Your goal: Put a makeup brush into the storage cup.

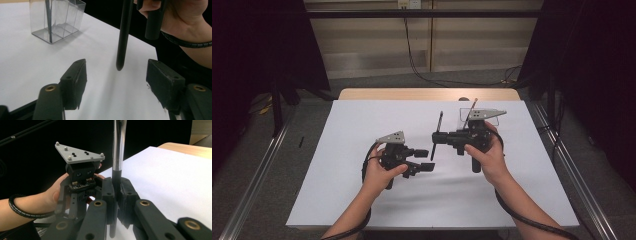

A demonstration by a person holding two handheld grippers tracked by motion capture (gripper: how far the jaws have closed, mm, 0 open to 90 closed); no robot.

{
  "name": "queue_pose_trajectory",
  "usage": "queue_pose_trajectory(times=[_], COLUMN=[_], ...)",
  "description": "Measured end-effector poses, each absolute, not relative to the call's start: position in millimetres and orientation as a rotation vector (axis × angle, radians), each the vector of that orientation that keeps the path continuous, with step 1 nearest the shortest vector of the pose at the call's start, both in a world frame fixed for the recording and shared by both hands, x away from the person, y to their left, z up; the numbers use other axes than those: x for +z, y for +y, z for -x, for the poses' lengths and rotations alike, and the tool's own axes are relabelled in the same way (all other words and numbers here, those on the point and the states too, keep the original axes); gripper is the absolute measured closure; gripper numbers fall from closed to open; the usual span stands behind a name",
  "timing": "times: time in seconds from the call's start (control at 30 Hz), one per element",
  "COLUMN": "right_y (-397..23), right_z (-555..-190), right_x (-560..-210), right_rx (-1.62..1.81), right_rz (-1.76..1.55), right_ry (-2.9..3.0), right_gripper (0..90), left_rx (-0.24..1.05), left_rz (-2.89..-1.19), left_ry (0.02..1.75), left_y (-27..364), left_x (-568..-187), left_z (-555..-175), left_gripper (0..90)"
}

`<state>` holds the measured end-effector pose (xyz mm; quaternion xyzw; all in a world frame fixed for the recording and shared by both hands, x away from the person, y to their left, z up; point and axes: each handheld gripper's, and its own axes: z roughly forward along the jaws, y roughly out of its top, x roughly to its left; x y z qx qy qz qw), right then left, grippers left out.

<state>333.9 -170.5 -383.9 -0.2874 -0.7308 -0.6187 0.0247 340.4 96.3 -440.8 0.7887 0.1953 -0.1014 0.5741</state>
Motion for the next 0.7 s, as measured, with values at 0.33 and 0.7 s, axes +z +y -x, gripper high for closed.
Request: queue_pose_trajectory(times=[0.33,0.7], right_y=[-174.6,-178.4], right_z=[-333.4,-333.2], right_x=[-381.6,-380.4], right_rx=[-1.924,-1.938], right_rz=[0.884,0.877], right_ry=[-2.279,-2.292], right_gripper=[84.7,84.7], left_rx=[-0.18,-0.119], left_rz=[-1.857,-1.87], left_ry=[0.466,0.455], left_y=[106.5,117.1], left_x=[-433.8,-431.7], left_z=[-340.1,-338.6], left_gripper=[22.3,9.8])
